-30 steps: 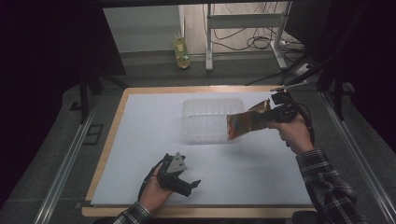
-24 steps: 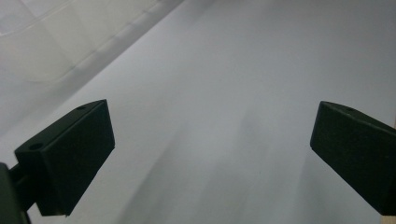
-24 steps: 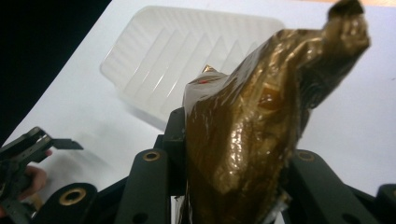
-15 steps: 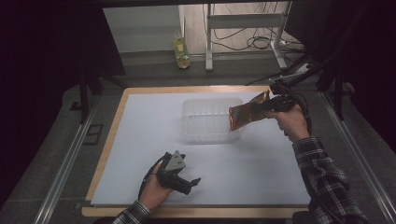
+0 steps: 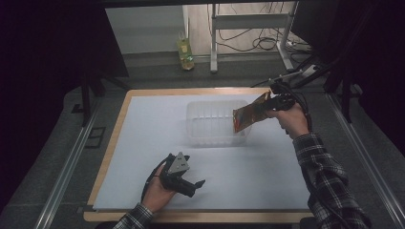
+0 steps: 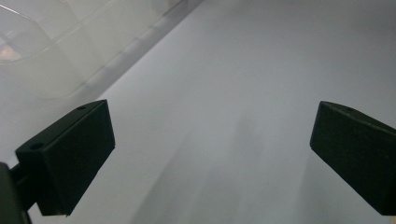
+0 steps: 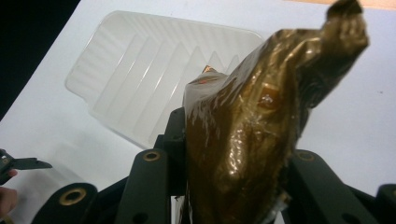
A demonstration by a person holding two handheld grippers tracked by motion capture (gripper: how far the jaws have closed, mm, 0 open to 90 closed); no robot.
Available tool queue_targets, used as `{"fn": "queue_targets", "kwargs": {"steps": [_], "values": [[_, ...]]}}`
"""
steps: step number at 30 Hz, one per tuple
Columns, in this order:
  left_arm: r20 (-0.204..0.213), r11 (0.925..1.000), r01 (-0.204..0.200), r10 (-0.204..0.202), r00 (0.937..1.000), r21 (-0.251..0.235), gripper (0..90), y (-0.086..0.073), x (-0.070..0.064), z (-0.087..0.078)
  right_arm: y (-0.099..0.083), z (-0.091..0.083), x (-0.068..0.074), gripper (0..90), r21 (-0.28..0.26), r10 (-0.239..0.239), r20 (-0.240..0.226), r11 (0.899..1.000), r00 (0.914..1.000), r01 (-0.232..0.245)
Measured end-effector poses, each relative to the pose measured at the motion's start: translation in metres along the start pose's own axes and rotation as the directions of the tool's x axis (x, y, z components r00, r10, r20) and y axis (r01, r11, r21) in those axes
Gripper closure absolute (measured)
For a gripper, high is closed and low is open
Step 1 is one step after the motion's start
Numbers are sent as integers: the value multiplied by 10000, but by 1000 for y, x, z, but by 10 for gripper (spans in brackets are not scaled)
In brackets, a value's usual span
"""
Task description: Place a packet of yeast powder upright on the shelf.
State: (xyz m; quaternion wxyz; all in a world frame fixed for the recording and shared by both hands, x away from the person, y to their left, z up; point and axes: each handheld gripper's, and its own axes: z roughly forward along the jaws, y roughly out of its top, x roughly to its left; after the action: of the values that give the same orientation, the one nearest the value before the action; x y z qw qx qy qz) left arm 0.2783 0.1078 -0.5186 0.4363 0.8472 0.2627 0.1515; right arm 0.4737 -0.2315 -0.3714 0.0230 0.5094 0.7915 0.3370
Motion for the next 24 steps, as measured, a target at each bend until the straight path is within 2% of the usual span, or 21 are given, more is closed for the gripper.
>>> {"fn": "queue_targets", "kwargs": {"steps": [8,24], "values": [[-63,9999,-98,98,9999,-68,1,2,1,-2,10,13,4,647,304,-68,157,9995,9999,63],[-18,9998,-94,93,10000,-171,0,3,0,-4,18,25,12,646,128,-196,278,9997,9994,192]]}}
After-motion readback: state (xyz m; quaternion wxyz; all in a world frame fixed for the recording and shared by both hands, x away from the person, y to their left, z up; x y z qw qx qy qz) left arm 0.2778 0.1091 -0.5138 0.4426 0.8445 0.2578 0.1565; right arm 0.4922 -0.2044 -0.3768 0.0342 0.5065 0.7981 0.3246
